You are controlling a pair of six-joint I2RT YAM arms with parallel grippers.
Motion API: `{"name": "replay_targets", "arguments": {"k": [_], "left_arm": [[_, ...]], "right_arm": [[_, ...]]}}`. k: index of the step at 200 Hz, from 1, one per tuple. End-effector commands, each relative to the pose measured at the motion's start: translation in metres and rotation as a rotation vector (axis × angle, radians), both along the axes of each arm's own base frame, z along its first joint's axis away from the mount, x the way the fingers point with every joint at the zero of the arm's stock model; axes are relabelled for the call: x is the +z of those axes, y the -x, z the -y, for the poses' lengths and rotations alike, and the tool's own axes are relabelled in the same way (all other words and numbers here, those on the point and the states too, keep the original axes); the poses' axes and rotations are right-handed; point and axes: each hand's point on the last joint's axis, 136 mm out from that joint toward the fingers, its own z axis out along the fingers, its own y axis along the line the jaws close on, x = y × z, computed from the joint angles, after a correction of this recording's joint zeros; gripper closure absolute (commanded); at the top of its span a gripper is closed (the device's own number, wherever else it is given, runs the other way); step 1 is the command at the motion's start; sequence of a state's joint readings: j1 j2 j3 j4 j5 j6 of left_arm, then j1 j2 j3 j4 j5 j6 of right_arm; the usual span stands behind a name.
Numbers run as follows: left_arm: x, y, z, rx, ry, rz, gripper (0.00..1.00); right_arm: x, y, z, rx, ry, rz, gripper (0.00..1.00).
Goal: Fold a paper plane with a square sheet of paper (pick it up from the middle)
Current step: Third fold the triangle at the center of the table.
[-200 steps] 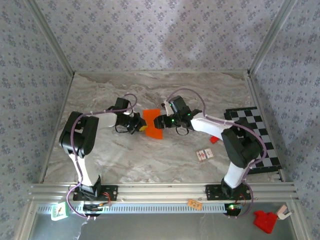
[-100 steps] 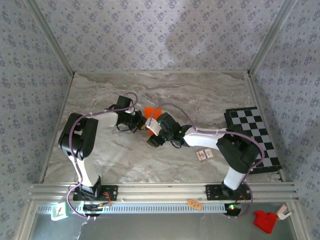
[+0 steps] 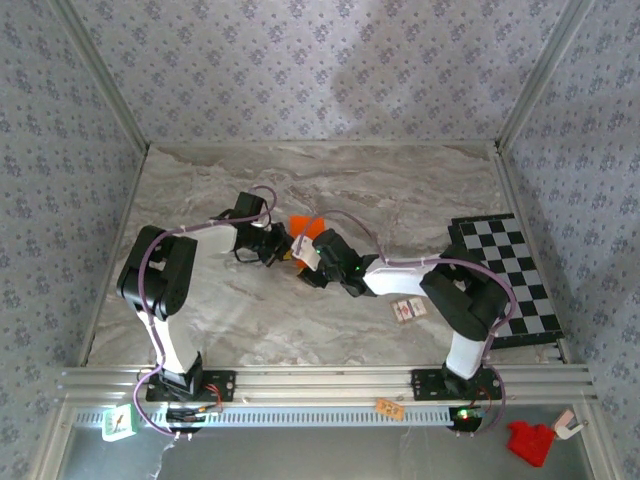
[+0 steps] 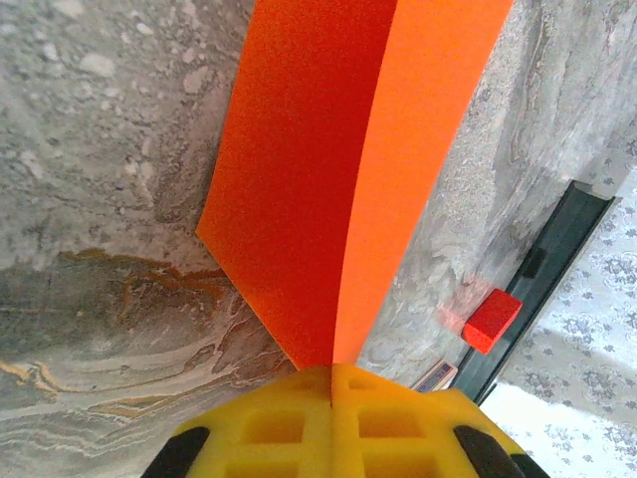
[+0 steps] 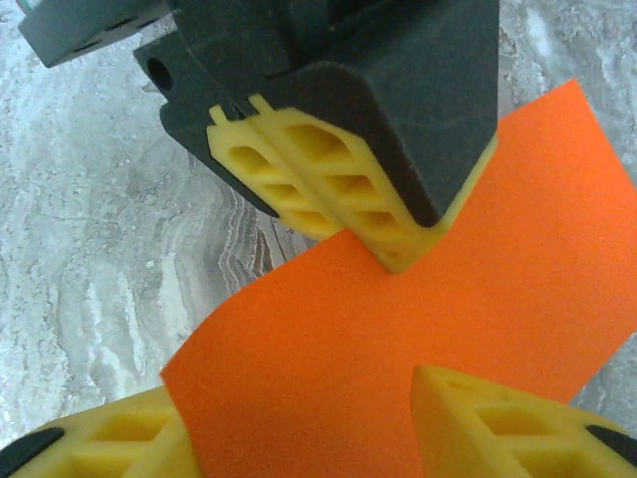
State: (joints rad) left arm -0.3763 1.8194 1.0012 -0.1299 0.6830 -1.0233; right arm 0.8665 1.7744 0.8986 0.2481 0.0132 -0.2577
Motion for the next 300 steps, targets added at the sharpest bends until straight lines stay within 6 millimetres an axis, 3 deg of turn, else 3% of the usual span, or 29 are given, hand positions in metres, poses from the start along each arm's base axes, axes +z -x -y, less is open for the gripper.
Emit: {"name": "replay_targets", "arguments": {"k": [1,31,90,129,151,168,184,198,222,262,300], "left_arm": [[0.015,-0.004,0.004,0.001,0.008,0.026,0.94],[0.014,-0.002,0.005,-0.003,0.008,0.025,0.93],[0.013,-0.001,0.005,-0.005,0.004,0.022,0.92],[0.017,-0.002,0.001,0.005,-0.011,0.035,0.86],[0.021,-0.005,-0.013,0.029,-0.037,0.049,0.77],[0.028,-0.011,-0.034,0.059,-0.061,0.072,0.68],[0.041,-0.019,-0.054,0.097,-0.074,0.110,0.62],[0.052,-0.023,-0.060,0.107,-0.068,0.147,0.58],[0.060,-0.026,-0.048,0.074,-0.032,0.176,0.57],[0.037,-0.023,-0.023,0.000,-0.041,0.133,0.60],[0.013,-0.023,-0.010,-0.053,-0.094,0.096,0.67]], "right_arm": [[0.016,-0.001,-0.002,0.001,-0.038,0.045,0.56],[0.018,0.000,-0.002,0.003,-0.042,0.055,0.65],[0.022,0.004,-0.007,0.025,-0.058,0.051,0.67],[0.017,0.009,-0.006,0.039,-0.045,0.027,0.84],[0.014,0.016,-0.006,0.061,-0.050,-0.008,0.89],[0.012,0.023,-0.007,0.083,-0.069,-0.053,0.91],[0.011,0.031,-0.009,0.102,-0.090,-0.100,0.92],[0.008,0.038,-0.009,0.113,-0.107,-0.145,0.92],[0.005,0.047,-0.012,0.122,-0.140,-0.212,0.93],[0.003,0.056,-0.014,0.118,-0.210,-0.323,0.94],[0.003,0.059,-0.015,0.112,-0.257,-0.392,0.94]]}}
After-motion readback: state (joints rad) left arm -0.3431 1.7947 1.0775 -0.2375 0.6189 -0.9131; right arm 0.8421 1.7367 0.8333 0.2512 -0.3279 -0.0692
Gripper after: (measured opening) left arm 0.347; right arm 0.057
